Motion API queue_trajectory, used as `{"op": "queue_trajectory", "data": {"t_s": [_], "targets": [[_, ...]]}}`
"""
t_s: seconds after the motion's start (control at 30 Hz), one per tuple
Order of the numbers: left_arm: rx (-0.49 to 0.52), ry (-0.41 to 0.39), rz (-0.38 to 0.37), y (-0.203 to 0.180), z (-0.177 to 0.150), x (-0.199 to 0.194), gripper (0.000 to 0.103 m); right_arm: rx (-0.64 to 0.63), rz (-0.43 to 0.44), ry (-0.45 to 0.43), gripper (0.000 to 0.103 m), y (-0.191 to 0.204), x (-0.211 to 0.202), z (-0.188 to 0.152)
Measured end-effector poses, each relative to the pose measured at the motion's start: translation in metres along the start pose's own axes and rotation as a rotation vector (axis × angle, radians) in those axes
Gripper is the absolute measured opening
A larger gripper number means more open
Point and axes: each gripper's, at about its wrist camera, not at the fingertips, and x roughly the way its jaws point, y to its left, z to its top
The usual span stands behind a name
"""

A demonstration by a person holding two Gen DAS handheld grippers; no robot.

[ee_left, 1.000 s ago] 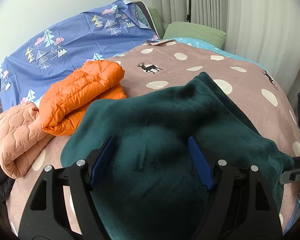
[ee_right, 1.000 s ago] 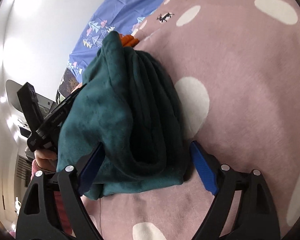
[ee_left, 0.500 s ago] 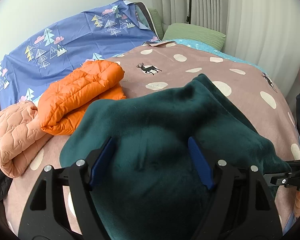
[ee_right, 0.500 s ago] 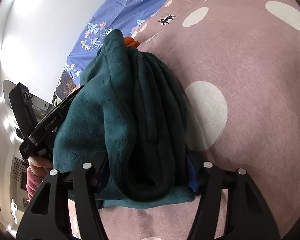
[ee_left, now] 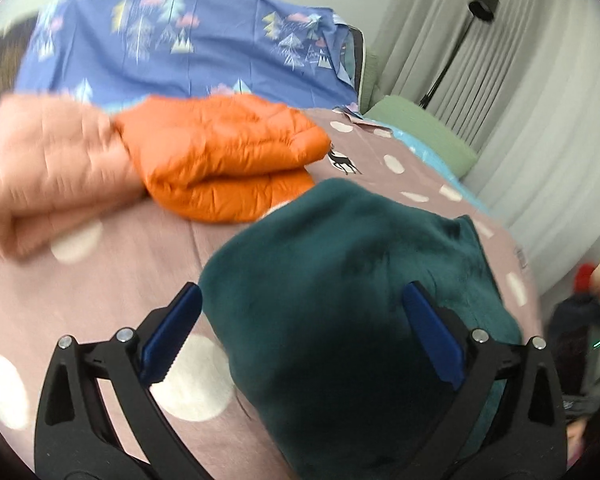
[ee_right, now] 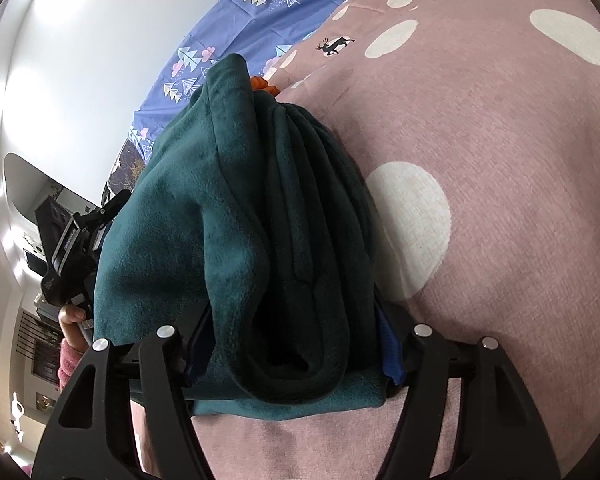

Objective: Fold large clothes

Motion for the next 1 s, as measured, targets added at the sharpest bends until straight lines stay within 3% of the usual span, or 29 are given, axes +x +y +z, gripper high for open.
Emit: {"op": "queue_trajectory", "data": {"t_s": [0.2, 1.0], "targets": [[-0.108, 0.037, -0.111, 0.017, -0.007, 0.019, 0.101, 0.002, 0.001, -0.001, 0.067, 0.0, 0.0, 0.0], [-0.12, 0.064, -0.178, 0.034, -0.007, 0.033, 0.101, 0.001, 0.001, -0.002, 0.072, 0.001, 0.002, 0.001]]}}
